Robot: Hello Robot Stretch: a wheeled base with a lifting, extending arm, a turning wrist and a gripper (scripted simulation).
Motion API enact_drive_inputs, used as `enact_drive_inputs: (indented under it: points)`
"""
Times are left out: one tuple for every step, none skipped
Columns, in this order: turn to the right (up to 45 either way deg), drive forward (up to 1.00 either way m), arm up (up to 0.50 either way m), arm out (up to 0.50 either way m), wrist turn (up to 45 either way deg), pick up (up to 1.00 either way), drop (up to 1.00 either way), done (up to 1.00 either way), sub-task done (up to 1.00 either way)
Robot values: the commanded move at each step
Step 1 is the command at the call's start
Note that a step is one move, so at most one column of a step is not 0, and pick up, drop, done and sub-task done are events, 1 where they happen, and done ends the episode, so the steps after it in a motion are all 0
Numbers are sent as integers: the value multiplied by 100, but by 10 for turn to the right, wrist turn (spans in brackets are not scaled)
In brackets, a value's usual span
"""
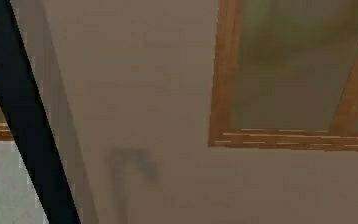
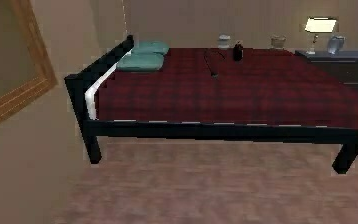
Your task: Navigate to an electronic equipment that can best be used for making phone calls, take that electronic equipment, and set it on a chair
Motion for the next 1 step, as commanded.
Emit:
enact_drive_inputs:
  points:
    - [-450,0,0,0,0,0,0,0,0]
